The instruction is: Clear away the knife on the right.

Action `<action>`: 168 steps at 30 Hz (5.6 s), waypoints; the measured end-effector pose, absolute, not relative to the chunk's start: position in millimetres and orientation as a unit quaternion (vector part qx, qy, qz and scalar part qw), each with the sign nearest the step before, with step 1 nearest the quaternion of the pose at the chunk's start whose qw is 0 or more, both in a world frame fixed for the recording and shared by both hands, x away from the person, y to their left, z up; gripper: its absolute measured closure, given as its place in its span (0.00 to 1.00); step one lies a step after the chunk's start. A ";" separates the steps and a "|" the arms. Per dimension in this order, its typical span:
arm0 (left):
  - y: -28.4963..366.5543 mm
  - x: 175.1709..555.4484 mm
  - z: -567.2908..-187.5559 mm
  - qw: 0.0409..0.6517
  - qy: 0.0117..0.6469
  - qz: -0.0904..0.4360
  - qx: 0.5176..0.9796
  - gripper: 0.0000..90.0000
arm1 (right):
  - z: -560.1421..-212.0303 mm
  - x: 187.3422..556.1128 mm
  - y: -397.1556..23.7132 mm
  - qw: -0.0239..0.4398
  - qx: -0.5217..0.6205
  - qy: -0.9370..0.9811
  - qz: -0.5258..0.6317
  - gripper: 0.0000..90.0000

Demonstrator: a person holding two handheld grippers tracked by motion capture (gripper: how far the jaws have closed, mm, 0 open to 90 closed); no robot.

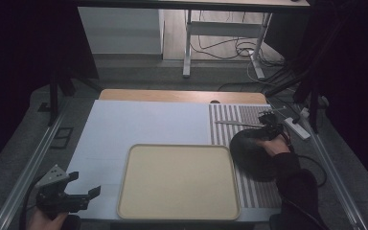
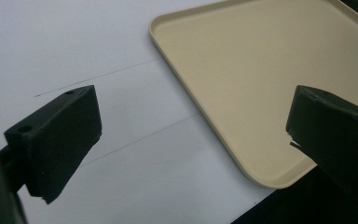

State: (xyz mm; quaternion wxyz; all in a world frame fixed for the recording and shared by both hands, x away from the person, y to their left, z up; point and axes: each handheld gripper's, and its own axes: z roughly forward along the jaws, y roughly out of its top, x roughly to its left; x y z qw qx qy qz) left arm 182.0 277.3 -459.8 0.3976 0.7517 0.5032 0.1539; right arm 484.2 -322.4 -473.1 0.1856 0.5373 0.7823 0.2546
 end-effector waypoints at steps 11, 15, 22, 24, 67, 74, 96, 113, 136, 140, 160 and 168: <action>277.3 182.1 -459.8 0.398 0.502 0.154 0.752 0.03 | -476.3 504.5 -323.7 0.189 0.535 0.788 0.239 0.02; 277.3 182.1 -459.9 0.398 0.503 0.154 0.752 0.03 | -475.4 510.3 -325.6 0.199 0.529 0.791 0.236 0.09; 277.0 182.3 -459.9 0.396 0.502 0.153 0.753 0.03 | -471.5 521.9 -334.8 0.210 0.530 0.786 0.241 0.49; 277.2 182.6 -459.9 0.396 0.503 0.153 0.753 0.03 | -471.6 526.6 -337.7 0.203 0.528 0.790 0.237 0.60; 275.1 182.4 -459.7 0.390 0.498 0.157 0.758 0.04 | -486.6 546.8 -379.1 0.101 0.535 0.820 0.178 1.00; 274.8 182.7 -459.6 0.389 0.498 0.156 0.759 0.04 | -485.6 547.4 -378.0 0.106 0.538 0.818 0.172 0.95; 274.7 183.3 -459.9 0.388 0.498 0.154 0.760 0.04 | -478.2 564.4 -332.6 0.132 0.541 0.809 0.188 0.00; 274.8 183.4 -460.1 0.388 0.498 0.152 0.761 0.04 | -490.4 568.1 -332.3 0.130 0.502 0.838 0.169 0.69; 275.2 183.5 -460.1 0.389 0.500 0.151 0.759 0.04 | -479.0 564.0 -361.2 0.165 0.472 0.849 0.171 0.90; 275.1 183.6 -460.0 0.389 0.500 0.151 0.759 0.04 | -475.1 561.7 -372.8 0.164 0.487 0.839 0.180 0.90; 274.4 183.5 -459.8 0.388 0.498 0.154 0.760 0.04 | -449.0 534.8 -366.1 0.140 0.483 0.836 0.219 0.90; 274.3 183.5 -459.7 0.388 0.497 0.154 0.761 0.04 | -449.3 520.8 -345.4 0.127 0.465 0.848 0.220 0.89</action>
